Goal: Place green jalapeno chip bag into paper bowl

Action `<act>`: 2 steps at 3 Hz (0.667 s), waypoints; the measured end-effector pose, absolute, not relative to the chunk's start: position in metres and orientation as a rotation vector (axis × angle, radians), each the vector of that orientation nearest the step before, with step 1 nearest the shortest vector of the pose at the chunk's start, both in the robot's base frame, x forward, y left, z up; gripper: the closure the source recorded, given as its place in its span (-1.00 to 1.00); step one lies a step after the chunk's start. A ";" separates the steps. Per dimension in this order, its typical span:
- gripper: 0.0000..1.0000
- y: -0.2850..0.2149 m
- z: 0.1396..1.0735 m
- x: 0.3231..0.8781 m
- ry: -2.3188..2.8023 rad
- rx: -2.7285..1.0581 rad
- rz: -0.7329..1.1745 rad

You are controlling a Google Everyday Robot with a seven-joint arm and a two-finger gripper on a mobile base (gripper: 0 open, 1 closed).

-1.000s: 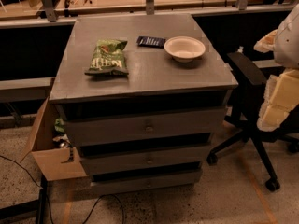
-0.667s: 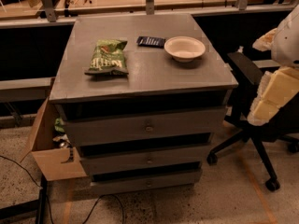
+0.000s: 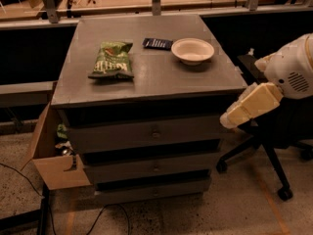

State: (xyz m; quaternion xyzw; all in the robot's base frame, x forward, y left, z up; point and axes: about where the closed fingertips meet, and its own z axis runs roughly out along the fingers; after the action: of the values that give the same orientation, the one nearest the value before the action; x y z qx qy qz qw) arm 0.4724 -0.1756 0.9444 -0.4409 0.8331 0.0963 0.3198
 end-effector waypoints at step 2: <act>-1.00 -0.100 0.917 0.503 2.025 -0.941 0.450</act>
Offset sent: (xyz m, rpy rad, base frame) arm 0.1783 0.0804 0.0410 0.4188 -0.6419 -0.3714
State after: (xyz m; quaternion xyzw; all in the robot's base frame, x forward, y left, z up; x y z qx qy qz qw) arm 0.5029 -0.0997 0.9175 -0.3753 0.8073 0.1793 0.4186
